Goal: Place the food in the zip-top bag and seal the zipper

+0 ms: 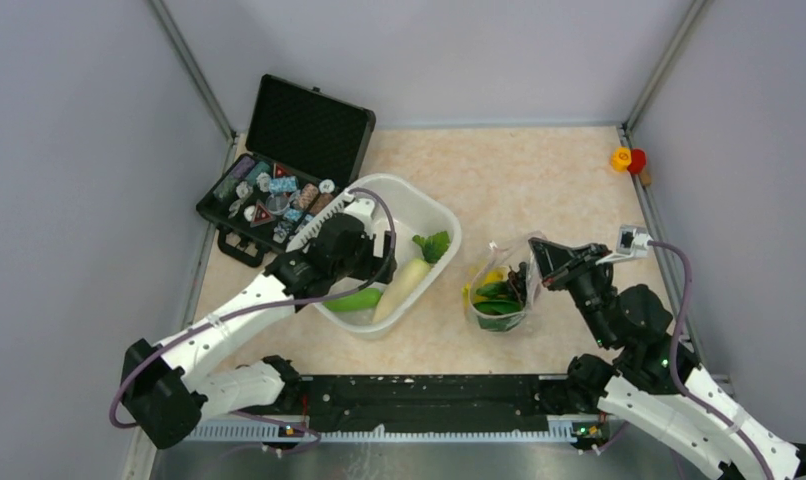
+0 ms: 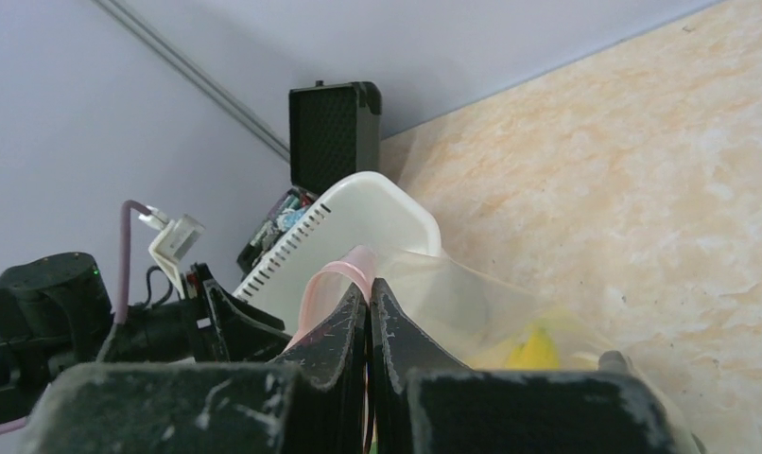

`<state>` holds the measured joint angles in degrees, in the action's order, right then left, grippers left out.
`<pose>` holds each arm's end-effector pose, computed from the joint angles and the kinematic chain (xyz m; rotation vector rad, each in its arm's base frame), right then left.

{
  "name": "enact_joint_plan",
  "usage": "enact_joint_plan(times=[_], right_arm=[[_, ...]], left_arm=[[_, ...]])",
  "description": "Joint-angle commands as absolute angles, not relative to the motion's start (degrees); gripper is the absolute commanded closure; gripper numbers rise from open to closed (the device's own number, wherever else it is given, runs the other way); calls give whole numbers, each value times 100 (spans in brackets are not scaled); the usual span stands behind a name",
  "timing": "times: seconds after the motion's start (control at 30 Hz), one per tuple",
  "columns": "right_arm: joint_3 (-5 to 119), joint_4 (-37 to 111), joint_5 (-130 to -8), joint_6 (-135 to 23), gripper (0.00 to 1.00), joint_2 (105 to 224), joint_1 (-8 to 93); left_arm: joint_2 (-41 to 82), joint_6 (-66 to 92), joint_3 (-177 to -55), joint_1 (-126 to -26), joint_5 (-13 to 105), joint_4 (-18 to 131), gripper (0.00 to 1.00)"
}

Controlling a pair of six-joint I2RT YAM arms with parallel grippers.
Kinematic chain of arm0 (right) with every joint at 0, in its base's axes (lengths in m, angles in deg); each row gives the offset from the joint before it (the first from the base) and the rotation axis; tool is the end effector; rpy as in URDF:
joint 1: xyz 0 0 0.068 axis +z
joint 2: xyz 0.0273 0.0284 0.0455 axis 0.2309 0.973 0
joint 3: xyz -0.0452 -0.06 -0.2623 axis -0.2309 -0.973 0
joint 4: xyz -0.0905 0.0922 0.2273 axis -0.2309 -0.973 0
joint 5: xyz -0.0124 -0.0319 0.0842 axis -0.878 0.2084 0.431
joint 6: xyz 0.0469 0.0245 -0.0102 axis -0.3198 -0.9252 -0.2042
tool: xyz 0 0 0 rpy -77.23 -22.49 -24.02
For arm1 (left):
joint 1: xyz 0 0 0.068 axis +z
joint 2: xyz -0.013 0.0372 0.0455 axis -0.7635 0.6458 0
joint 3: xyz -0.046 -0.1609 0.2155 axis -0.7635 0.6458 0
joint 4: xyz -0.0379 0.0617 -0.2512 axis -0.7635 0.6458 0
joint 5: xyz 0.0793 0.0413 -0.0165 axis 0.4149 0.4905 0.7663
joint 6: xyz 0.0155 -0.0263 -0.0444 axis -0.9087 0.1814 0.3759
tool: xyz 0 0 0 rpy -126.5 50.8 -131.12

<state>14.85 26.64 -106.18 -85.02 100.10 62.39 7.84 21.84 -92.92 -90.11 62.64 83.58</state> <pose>0.0714 0.0558 0.3277 0.2552 1.5154 0.8200 0.1833 -0.1487 0.2809 0.3032 2.2460 -0.4125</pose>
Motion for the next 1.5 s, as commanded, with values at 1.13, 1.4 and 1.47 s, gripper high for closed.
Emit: enact_joint_plan(times=[1.13,1.4,1.47], right_arm=[[2280,1742,-11540,-8370,100,10106,6277],[2047,1736,-11488,-8640,100,10092,6275],[1994,1788,-11467,-8686,100,10095,6275]], left_arm=[[2276,1532,-10220,-9657,3897,7970,8],[2317,1365,-10063,-9622,4145,8378,5],[2501,1454,-10112,-9623,4018,8283,5]])
